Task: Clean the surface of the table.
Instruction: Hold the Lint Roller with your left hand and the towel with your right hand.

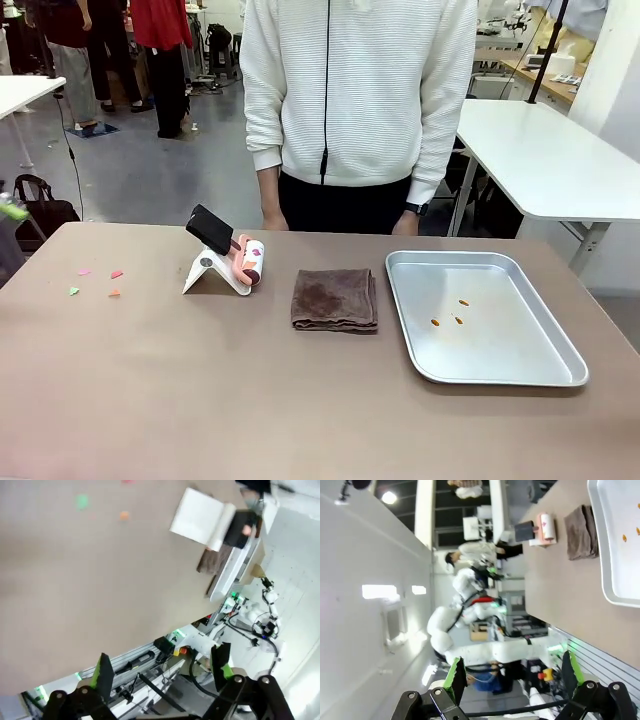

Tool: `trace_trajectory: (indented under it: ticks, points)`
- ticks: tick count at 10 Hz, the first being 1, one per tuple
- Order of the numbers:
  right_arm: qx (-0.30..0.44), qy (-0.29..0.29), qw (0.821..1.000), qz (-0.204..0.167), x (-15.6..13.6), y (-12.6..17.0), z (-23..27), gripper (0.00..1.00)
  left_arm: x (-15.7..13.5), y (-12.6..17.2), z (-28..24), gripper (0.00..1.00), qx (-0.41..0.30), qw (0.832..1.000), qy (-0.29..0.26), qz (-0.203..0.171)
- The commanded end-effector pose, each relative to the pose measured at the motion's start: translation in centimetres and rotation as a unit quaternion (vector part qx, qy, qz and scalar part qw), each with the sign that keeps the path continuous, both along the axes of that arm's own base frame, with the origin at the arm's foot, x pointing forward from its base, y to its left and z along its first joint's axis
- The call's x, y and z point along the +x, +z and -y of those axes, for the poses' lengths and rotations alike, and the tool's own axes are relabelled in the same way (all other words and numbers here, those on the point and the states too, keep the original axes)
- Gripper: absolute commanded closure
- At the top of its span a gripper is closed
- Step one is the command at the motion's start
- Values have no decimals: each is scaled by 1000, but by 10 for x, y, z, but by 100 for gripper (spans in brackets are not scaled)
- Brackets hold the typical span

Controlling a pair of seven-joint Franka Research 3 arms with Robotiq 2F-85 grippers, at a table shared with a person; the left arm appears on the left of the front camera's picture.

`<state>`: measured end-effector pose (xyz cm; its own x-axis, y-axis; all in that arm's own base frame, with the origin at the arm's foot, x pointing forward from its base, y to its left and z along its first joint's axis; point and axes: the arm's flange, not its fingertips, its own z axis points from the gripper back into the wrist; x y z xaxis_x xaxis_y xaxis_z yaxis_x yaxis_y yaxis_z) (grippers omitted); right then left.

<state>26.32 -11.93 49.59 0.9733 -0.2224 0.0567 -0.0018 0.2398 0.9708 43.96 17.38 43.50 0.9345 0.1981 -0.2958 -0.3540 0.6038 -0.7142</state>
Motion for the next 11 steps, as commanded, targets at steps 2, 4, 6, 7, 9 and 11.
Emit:
trace_trajectory:
  ticks: [2, 4, 6, 7, 9, 11]
  points:
    - [-111, 83, 990, 11, 51, 28, -115, 0, 38, 71, 103, 0, 1, 994, -95, 50]
    - [-160, 111, 981, 21, 86, 22, -187, 0, 43, 103, 174, 0, 31, 991, -130, 5]
    - [-219, 116, 969, 23, 110, 11, -257, 0, 33, 140, 225, 0, 62, 986, -153, 3]
    - [-236, 133, 963, 9, 123, -3, -291, 0, 24, 148, 249, 0, 93, 979, -170, 58]
    - [-275, 116, 954, -25, 150, -39, -329, 0, -2, 150, 298, 0, 118, 962, -178, 171]
    - [-278, 100, 954, -57, 167, -73, -345, 0, -17, 122, 315, 0, 124, 931, -174, 296]
